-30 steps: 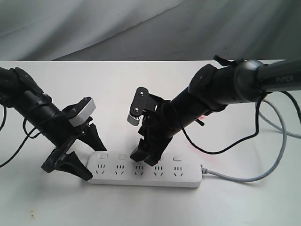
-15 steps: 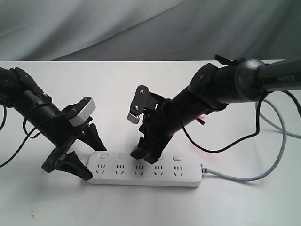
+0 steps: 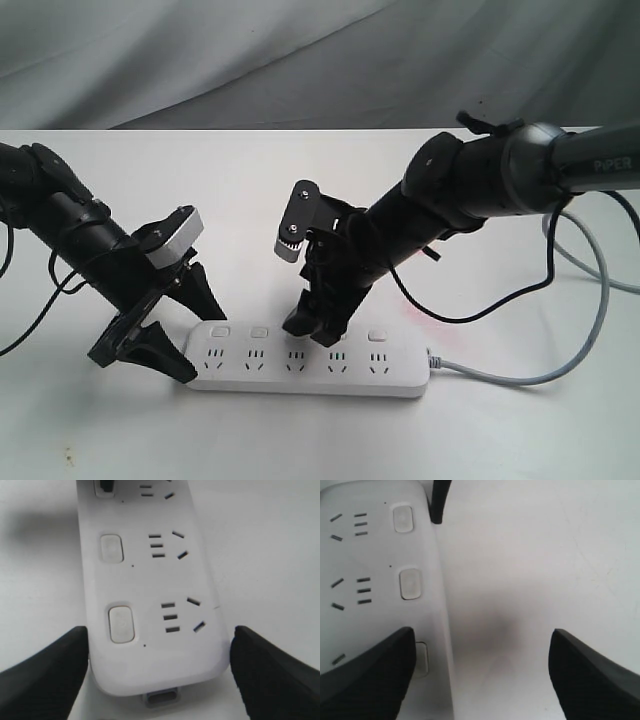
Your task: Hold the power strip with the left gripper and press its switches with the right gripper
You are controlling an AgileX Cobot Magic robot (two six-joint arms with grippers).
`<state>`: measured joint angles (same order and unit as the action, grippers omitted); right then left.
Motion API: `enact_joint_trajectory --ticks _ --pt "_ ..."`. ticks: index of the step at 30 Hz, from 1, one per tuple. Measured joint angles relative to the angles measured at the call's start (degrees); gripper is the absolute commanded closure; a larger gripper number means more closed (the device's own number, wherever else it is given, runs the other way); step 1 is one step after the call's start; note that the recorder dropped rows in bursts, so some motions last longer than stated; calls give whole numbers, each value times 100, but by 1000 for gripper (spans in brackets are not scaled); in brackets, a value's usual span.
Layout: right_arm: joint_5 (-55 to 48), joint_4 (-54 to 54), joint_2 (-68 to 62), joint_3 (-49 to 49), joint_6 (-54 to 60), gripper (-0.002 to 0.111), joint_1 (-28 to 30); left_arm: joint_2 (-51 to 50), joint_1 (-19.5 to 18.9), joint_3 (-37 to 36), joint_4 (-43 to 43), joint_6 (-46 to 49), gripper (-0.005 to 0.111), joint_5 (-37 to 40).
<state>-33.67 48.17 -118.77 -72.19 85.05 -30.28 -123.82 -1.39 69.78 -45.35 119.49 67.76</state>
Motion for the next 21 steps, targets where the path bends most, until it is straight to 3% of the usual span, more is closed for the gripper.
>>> enact_joint_trajectory --ticks 21 --pt "5 -122 11 -2 -279 40 0 0 0 0 -12 0 46 0"
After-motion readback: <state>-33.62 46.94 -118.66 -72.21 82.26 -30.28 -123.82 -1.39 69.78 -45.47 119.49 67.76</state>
